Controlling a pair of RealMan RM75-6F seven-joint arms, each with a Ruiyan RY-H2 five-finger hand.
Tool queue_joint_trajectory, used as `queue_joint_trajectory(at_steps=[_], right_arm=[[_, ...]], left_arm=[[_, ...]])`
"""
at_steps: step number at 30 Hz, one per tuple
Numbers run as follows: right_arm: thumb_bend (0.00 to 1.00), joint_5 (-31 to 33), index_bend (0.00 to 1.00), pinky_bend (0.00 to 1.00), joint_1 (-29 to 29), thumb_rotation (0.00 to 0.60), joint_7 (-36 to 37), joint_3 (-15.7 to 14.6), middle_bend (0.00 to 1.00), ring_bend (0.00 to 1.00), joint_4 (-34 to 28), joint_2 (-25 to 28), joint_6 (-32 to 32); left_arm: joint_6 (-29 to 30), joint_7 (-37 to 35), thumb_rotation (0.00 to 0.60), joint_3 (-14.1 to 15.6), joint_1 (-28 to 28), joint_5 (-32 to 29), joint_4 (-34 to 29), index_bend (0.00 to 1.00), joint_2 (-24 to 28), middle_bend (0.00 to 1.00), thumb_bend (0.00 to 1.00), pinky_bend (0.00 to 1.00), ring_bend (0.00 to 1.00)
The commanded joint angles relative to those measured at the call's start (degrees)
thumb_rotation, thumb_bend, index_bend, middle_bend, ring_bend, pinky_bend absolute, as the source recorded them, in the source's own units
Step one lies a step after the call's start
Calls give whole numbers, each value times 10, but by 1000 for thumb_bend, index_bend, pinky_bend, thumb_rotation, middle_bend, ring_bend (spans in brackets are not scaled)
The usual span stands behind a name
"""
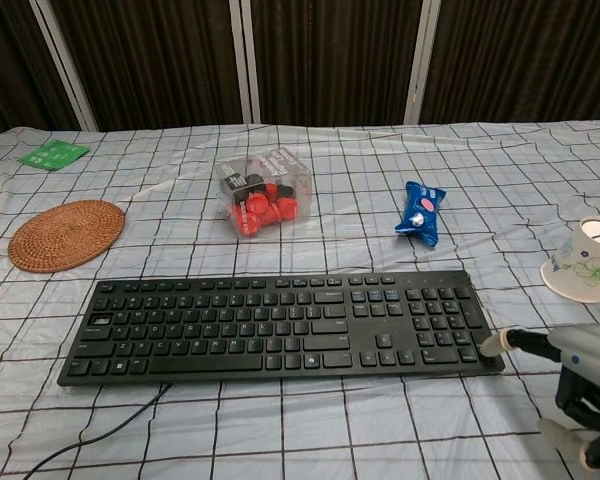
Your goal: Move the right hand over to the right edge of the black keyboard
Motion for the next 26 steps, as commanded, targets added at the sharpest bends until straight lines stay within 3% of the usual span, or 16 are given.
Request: queue_joint_trajectory(at_steps=[1, 7, 10, 13, 15, 18, 20, 26], right_arm=[[464, -27, 124, 761, 2, 600, 8, 10, 921, 891, -10, 12, 20], [459, -72, 120, 758, -1, 600, 31, 28, 917, 871, -36, 49, 59], [422, -101, 110, 686, -11, 600, 59, 31, 822, 765, -47, 74, 81], [384, -145, 91, 545, -29, 600, 96, 22, 595, 540, -46, 103, 109], [334, -207, 77, 370, -58, 600, 142, -3, 363, 289, -22, 144, 152], [234, -247, 30, 105, -72, 600, 186, -18, 105, 34, 3, 165, 171], [177, -263, 2, 10, -81, 600, 208, -23, 16, 0, 20, 178, 185], [124, -309, 0, 0, -113, 600, 255, -17, 0, 0, 98, 188, 256]], left_arm=[[1, -1, 600, 0, 0, 0, 0, 0, 0, 0, 69, 0, 0], [1, -3, 600, 1, 1, 1, 0, 0, 1, 0, 68, 0, 0], [2, -2, 600, 2, 2, 2, 0, 0, 1, 0, 69, 0, 0], [5, -2, 600, 3, 3, 4, -1, 0, 1, 0, 68, 0, 0], [7, -2, 600, 5, 4, 6, -1, 0, 2, 0, 68, 0, 0], [8, 1, 600, 6, 5, 9, 0, 0, 2, 0, 70, 0, 0], [10, 3, 600, 7, 6, 11, 0, 0, 2, 0, 69, 0, 0], [14, 2, 600, 9, 9, 14, 0, 0, 3, 0, 69, 0, 0]])
